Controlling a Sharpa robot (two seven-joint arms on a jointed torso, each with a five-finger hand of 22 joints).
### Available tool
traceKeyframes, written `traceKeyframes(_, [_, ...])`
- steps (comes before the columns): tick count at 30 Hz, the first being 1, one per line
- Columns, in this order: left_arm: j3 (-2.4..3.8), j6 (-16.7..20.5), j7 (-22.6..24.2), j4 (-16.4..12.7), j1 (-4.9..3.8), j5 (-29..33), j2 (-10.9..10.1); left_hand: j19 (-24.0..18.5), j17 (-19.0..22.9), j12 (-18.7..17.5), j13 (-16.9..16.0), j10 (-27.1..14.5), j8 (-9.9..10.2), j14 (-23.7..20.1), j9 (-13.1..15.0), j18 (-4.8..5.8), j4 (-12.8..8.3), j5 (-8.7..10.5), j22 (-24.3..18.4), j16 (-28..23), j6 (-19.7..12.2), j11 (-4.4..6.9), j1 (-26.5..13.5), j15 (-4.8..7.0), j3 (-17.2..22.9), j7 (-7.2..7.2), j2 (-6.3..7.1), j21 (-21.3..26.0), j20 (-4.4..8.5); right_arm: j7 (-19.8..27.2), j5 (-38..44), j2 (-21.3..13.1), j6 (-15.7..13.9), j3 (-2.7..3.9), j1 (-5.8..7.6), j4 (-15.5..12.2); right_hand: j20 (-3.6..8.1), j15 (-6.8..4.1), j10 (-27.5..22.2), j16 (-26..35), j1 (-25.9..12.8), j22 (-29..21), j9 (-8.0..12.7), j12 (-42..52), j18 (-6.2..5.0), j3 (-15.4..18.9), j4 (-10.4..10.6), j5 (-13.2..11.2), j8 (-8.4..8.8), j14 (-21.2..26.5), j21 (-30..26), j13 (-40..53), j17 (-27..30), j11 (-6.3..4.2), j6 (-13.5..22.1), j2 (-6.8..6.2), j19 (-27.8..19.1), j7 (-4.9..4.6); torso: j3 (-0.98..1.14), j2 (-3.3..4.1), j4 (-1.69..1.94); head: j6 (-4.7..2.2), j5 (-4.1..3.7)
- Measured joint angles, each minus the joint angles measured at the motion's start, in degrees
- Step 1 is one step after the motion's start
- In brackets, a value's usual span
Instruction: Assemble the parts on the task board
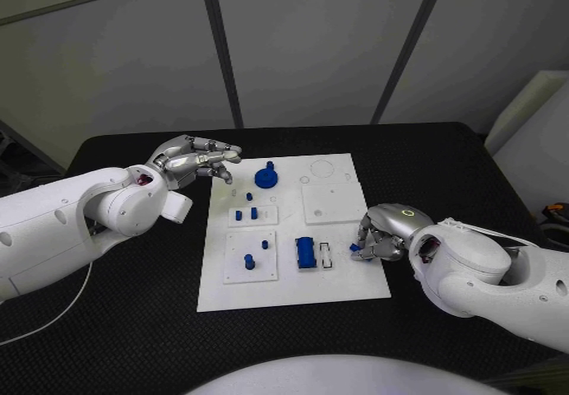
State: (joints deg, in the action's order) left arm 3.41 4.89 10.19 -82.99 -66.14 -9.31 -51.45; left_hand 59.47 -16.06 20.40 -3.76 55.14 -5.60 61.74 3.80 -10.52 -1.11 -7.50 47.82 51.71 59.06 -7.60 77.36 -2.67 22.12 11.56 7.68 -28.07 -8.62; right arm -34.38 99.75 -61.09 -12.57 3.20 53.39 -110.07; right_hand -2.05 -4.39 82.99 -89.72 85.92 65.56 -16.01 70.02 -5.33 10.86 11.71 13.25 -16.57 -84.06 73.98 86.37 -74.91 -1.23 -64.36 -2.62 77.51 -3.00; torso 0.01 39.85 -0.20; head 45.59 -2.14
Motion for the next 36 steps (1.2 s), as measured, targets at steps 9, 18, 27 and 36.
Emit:
traceKeyframes(9, [0.0,0.0,-0.1,0.0,0.0,0.0,-0.1,0.0,0.0,0.0,0.0,0.0,0.0,0.0,0.0,0.0,0.0,0.0,0.0,0.0,0.0,0.0,0.0,0.0,0.0,0.0,0.0,0.0,0.0,-0.8,0.6,0.1,-0.3,-0.13,-0.22,-1.0,0.32,-0.08,-0.2,0.0,0.8,1.0,0.1,0.0,0.0,-4.2,0.9,4.9,0.99,0.1,0.0,0.0,0.0,0.0,-0.5,-0.3,0.3,0.15,0.01,0.01,-0.09,-0.07,0.28])
traceKeyframes(18, [0.0,-0.1,-0.3,-0.1,0.0,0.0,-0.1,0.0,0.1,0.2,0.0,0.0,0.0,0.0,0.0,0.0,0.0,0.0,-0.1,0.0,0.0,0.0,0.0,0.0,0.0,0.0,0.0,0.0,0.0,-2.2,-6.6,-0.3,-3.1,-0.12,-0.21,-1.6,0.52,-0.22,-0.1,0.0,1.2,1.7,-0.3,0.2,0.0,-7.9,2.3,9.3,1.44,0.2,0.5,-0.2,0.0,-0.13,-0.5,0.01,0.5,0.17,-0.02,0.01,-0.09,-0.1,0.41])
traceKeyframes(27, [0.0,-0.1,-0.4,-0.3,0.0,0.0,-0.3,0.0,0.0,0.2,0.0,0.0,0.0,0.0,0.0,-0.01,0.0,0.0,0.0,0.0,0.0,0.0,0.0,0.0,0.0,0.0,0.0,0.0,0.0,-2.4,-13.3,0.2,-6.9,-0.36,-0.43,-2.1,0.52,-0.22,-0.1,0.0,1.2,1.7,-0.6,0.2,0.0,-9.2,2.8,10.2,1.32,0.2,0.5,-0.5,0.0,-0.13,-0.5,0.01,0.5,0.17,-0.03,0.05,-0.07,0.06,0.64])
traceKeyframes(36, [0.0,-0.1,-0.5,-0.4,0.0,0.0,-0.4,0.0,0.0,0.2,0.0,0.0,0.0,0.0,0.0,0.0,0.0,0.0,0.0,0.0,0.0,0.0,0.0,0.0,0.0,0.0,0.0,0.0,0.0,-2.2,-16.3,1.4,-10.2,-0.62,-0.68,-2.4,0.65,-0.34,-0.1,0.0,1.2,2.1,-0.6,0.2,0.0,-10.0,3.4,10.7,1.38,0.1,0.7,-0.6,0.0,-0.13,-0.5,0.01,0.6,0.15,-0.02,0.05,-0.07,0.17,0.75])
